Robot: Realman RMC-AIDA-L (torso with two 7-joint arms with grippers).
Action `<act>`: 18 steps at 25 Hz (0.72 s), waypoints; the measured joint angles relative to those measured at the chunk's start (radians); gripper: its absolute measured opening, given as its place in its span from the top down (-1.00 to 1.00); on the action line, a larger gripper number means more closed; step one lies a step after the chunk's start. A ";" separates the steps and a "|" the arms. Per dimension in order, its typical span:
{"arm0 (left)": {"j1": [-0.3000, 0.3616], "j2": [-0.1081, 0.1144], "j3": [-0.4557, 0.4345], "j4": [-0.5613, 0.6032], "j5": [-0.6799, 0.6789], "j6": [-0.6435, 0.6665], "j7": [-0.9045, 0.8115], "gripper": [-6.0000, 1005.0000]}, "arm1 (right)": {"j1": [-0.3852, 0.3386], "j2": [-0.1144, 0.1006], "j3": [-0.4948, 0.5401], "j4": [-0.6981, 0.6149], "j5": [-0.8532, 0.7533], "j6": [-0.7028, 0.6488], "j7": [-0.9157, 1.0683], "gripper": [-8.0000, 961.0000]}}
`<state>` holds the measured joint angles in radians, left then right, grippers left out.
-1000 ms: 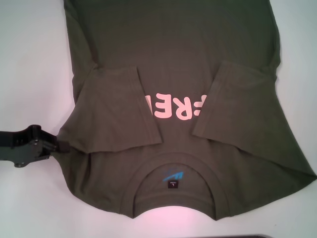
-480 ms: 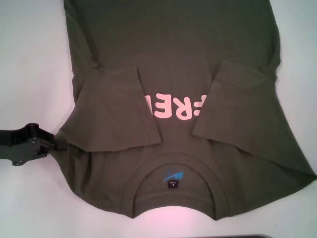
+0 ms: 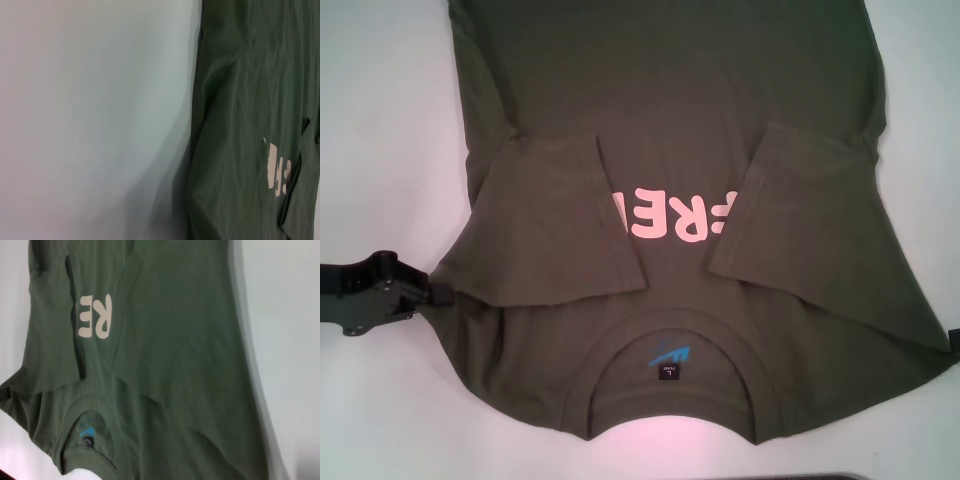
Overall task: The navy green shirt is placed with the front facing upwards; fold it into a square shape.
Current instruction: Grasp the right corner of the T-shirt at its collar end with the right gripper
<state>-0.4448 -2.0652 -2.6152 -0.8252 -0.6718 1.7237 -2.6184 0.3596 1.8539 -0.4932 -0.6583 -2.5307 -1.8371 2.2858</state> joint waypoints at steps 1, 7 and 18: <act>0.000 0.000 0.001 0.000 0.000 0.000 0.000 0.96 | 0.001 0.001 0.000 0.004 0.000 0.005 0.005 -0.89; 0.003 0.000 0.002 0.000 0.001 -0.001 0.000 0.96 | 0.010 0.009 -0.001 0.012 0.000 0.013 0.021 -0.89; 0.008 0.000 0.000 -0.002 0.002 -0.001 0.002 0.96 | 0.022 0.019 -0.010 0.014 -0.005 0.014 0.026 -0.89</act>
<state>-0.4365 -2.0650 -2.6154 -0.8269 -0.6702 1.7224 -2.6169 0.3821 1.8729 -0.5031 -0.6442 -2.5361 -1.8227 2.3115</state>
